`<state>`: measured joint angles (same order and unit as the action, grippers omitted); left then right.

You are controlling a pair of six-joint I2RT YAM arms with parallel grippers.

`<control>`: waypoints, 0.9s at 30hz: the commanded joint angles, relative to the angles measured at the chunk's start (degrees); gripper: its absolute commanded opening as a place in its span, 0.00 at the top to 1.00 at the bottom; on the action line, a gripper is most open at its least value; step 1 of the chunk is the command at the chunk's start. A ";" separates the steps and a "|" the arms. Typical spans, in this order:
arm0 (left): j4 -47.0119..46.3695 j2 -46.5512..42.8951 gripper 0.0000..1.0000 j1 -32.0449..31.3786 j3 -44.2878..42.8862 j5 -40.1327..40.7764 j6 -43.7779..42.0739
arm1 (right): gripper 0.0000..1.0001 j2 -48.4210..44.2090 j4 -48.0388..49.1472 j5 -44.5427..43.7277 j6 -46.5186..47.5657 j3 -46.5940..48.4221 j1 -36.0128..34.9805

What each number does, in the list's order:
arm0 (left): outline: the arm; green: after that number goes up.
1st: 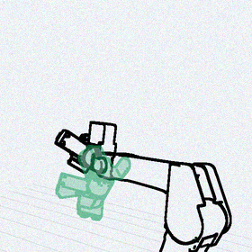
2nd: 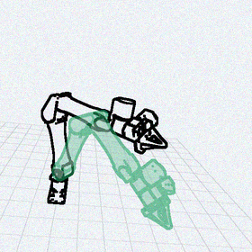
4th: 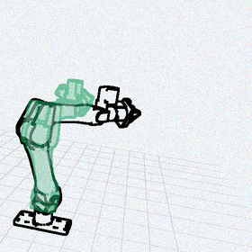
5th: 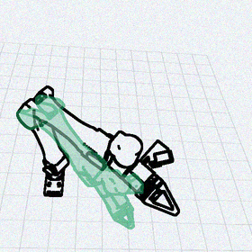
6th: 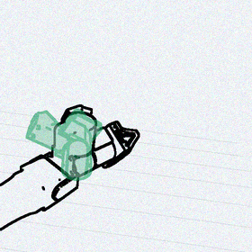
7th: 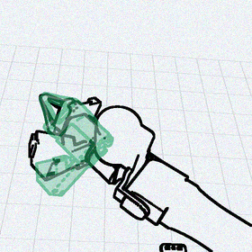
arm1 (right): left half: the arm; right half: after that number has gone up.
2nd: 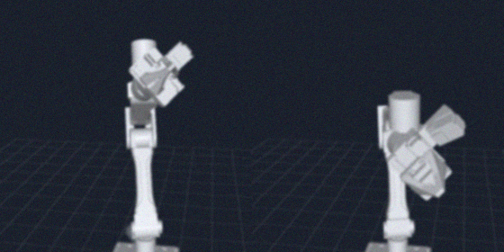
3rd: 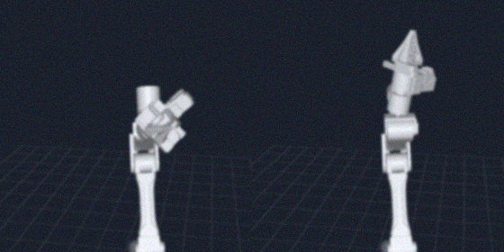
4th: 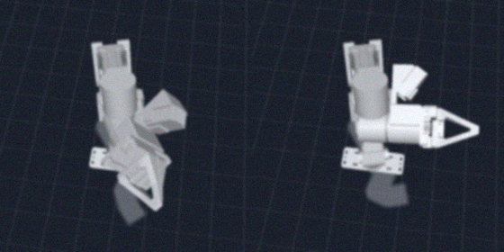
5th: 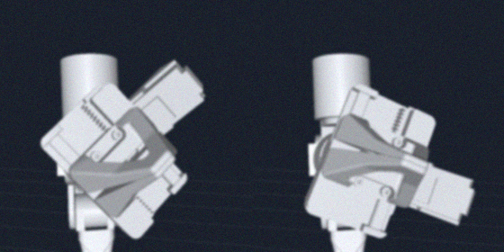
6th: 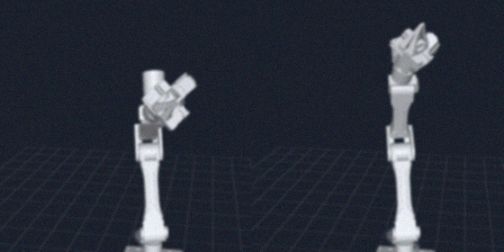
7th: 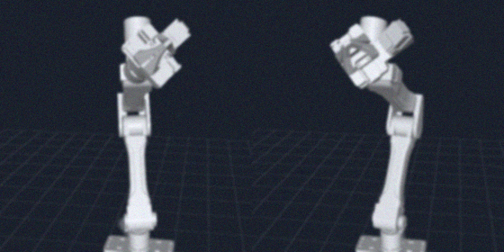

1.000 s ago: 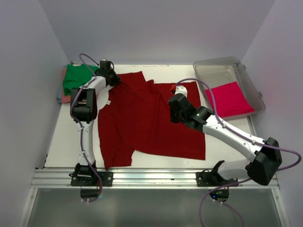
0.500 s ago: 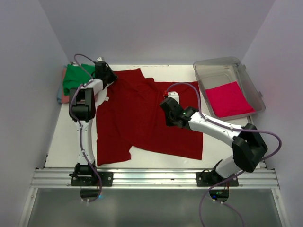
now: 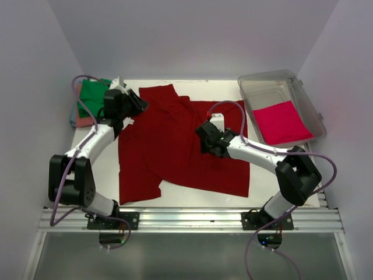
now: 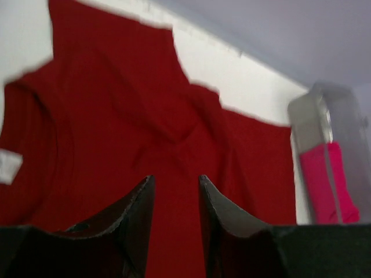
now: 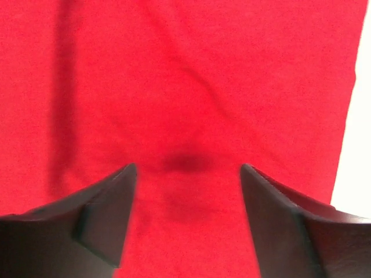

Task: Fold and stack the t-shirts
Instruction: Flatten the tshirt out

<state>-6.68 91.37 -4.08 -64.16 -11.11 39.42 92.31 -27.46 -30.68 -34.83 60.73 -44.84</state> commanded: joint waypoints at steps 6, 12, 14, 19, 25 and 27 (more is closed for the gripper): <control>3.17 -8.51 0.66 -4.72 14.95 6.28 -7.17 | 0.24 -3.90 -1.28 -2.91 -4.72 -0.96 3.96; 10.26 7.67 1.00 -5.68 1.15 3.38 -5.76 | 1.00 2.41 4.95 11.80 2.81 6.49 9.59; 11.34 8.12 1.00 -6.55 2.88 6.18 -5.58 | 1.00 6.89 5.76 21.75 9.91 17.24 11.88; 7.92 6.01 1.00 -6.82 10.63 15.32 -4.44 | 1.00 30.61 -10.31 36.63 18.04 49.52 11.97; 10.44 11.19 1.00 -6.82 9.15 17.79 -4.79 | 1.00 41.63 -13.85 42.27 17.52 67.95 12.06; 11.33 12.07 1.00 -6.82 9.58 16.58 -4.70 | 1.00 41.90 -11.93 42.36 17.34 67.07 12.06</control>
<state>3.42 101.36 -10.81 -54.02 3.49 34.94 133.29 -36.40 6.63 -19.18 126.19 -32.88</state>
